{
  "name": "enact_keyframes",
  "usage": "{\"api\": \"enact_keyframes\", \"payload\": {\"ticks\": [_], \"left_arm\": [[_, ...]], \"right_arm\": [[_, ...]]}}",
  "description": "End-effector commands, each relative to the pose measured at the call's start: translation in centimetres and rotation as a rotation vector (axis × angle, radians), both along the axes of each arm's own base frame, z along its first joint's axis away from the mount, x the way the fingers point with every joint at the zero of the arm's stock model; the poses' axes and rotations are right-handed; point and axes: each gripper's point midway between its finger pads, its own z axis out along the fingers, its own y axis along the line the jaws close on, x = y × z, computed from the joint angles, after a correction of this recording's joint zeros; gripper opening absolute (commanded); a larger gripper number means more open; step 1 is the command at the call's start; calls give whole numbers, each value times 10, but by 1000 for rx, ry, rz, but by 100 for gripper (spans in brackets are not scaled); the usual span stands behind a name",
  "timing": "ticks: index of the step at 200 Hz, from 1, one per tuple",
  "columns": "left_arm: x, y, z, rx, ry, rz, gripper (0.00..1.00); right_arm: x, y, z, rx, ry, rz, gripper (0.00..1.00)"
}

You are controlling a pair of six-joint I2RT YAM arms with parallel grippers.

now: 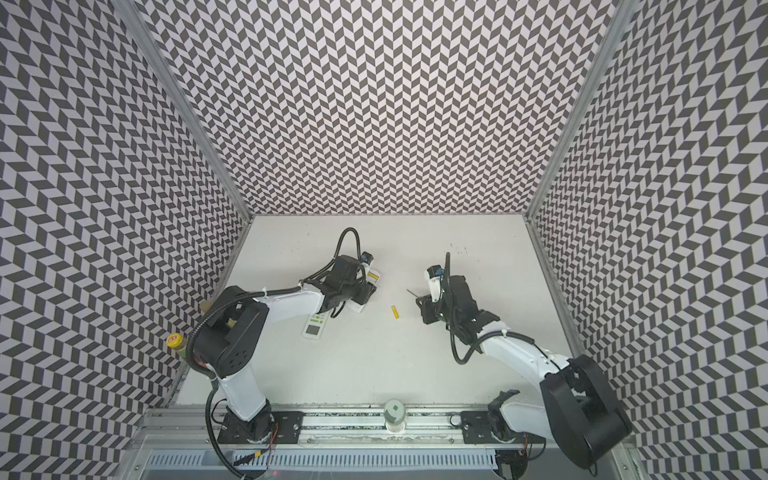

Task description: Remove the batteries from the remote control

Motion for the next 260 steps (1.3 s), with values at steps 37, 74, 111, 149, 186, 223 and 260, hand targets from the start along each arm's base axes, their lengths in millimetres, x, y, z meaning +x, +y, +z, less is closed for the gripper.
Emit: {"api": "enact_keyframes", "payload": {"ticks": [37, 74, 111, 149, 186, 223, 260], "left_arm": [[7, -13, 25, -53, -13, -35, 71], [8, -2, 54, -67, -66, -38, 91], [7, 31, 79, -125, -77, -24, 95], [-7, 65, 56, -92, 85, 4, 91], [-21, 63, 41, -190, 143, -1, 88], [-21, 38, 29, -208, 219, -85, 87], [-19, 29, 12, -224, 280, -110, 84]], "right_arm": [[9, 8, 10, -1, -33, 32, 0], [15, 11, 0, -25, -15, 36, 0], [19, 16, -11, -18, 15, 37, 0], [18, 36, -22, -37, 42, 83, 0], [17, 52, -34, -61, 71, 111, 0], [27, 50, -44, -115, 79, 80, 0], [36, 53, -51, -119, 78, 73, 0]]}}
